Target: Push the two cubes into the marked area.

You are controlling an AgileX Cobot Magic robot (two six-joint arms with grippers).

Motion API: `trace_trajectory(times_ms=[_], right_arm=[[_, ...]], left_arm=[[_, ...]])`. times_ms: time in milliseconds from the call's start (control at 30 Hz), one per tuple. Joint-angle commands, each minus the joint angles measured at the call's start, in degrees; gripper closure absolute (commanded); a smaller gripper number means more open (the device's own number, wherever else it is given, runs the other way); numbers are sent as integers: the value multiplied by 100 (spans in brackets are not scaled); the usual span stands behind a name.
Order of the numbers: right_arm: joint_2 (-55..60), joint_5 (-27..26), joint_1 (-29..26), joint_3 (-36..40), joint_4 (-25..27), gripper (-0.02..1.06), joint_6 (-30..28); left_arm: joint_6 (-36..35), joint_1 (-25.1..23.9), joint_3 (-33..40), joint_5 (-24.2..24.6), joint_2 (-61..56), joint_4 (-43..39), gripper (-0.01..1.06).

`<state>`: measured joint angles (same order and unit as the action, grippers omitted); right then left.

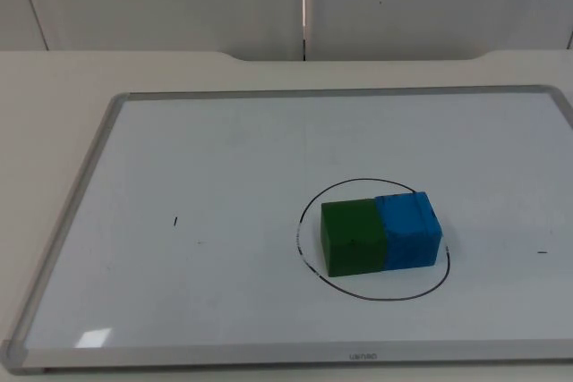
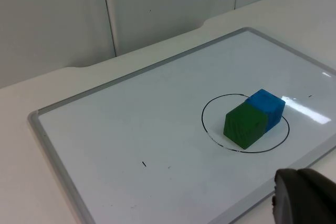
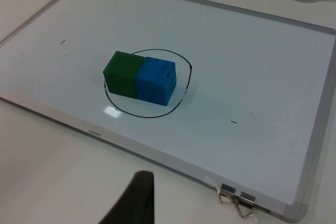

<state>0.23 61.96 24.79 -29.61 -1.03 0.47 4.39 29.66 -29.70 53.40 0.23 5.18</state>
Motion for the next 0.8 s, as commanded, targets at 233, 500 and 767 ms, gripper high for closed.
trace_trajectory(times_ms=[233, 500, 767], right_arm=[[-23, -14, -14, 4, -6, -1, 9], [-23, -14, -14, 4, -6, -1, 9], [-23, -14, -14, 4, -6, -1, 9]], left_arm=[[-18, 22, 31, -29, -23, -8, 105], [-18, 22, 31, -29, -23, -8, 84], [-18, 22, 31, -29, -23, -8, 21]])
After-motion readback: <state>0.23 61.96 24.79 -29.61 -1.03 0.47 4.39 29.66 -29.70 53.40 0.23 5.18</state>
